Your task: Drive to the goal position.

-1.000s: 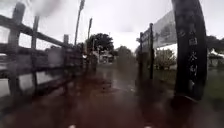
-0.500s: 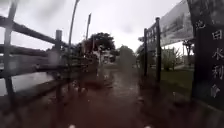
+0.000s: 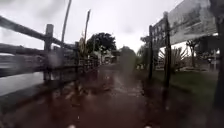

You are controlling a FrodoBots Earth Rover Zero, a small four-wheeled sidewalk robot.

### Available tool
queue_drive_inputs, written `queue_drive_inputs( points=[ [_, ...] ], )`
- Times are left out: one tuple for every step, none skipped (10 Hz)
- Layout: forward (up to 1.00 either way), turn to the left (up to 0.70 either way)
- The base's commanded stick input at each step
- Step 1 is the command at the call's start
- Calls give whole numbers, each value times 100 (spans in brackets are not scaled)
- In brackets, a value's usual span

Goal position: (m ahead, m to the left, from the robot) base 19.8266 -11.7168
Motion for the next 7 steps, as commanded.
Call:
queue_drive_inputs(
  points=[
    [100,0],
    [100,0],
    [100,0],
    [100,0],
    [100,0],
    [100,0],
    [100,0]
  ],
)
